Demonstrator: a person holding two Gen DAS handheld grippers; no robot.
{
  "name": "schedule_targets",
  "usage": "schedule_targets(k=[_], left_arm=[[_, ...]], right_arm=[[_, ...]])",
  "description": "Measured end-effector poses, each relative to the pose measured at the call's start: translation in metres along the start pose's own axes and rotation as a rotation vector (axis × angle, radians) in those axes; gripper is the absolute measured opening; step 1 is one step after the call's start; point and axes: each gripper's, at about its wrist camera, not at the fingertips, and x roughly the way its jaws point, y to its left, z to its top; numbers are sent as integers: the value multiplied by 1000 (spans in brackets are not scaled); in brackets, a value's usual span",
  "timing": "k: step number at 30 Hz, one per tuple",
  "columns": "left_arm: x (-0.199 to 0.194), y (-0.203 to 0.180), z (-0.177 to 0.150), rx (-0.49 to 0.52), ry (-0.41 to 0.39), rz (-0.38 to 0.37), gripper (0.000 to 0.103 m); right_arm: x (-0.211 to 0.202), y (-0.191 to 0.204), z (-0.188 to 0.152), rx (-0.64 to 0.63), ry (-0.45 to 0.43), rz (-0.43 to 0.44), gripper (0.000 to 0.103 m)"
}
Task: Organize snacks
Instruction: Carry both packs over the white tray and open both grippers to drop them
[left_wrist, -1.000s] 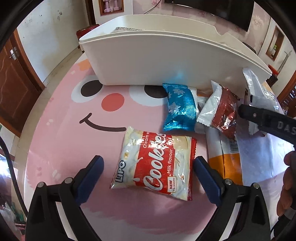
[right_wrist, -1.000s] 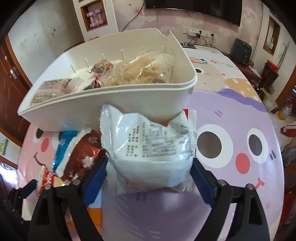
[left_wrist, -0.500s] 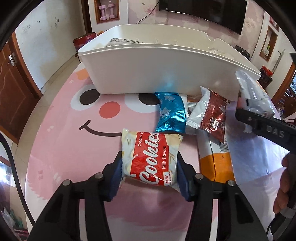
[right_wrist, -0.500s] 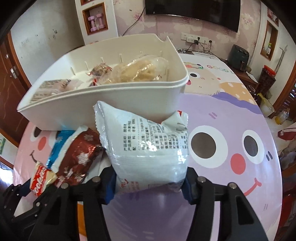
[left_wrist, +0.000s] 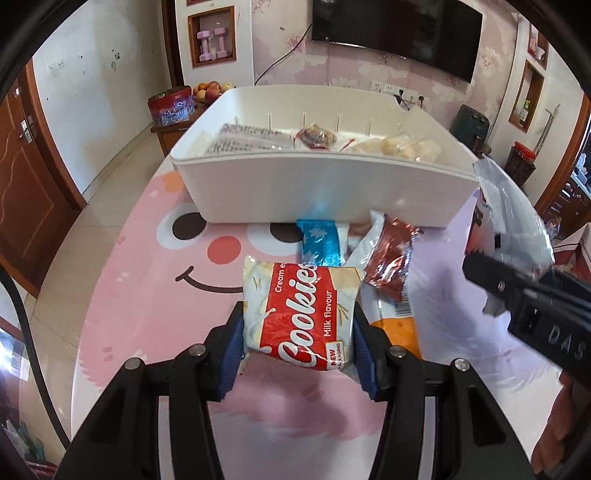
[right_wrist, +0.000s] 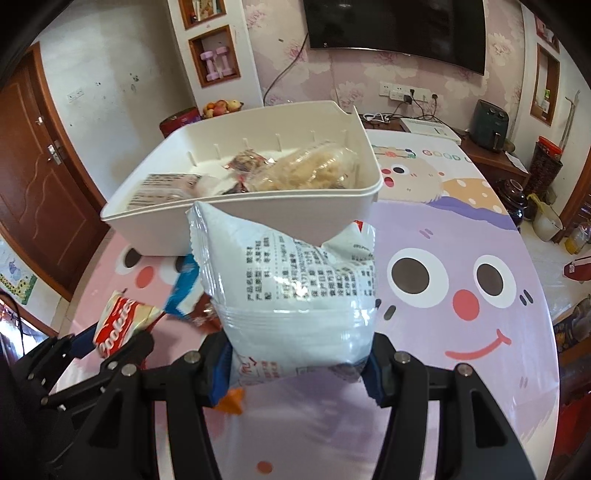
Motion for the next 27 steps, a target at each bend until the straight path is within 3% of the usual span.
schedule_targets(k=[13, 27], left_arm=[[-50, 6, 29, -21, -71, -13, 51], [-95, 8, 110, -19, -208, -16, 51]], right_arm=[[-50, 16, 9, -27, -79, 36, 57], [-103, 31, 70, -80, -249, 13, 58]])
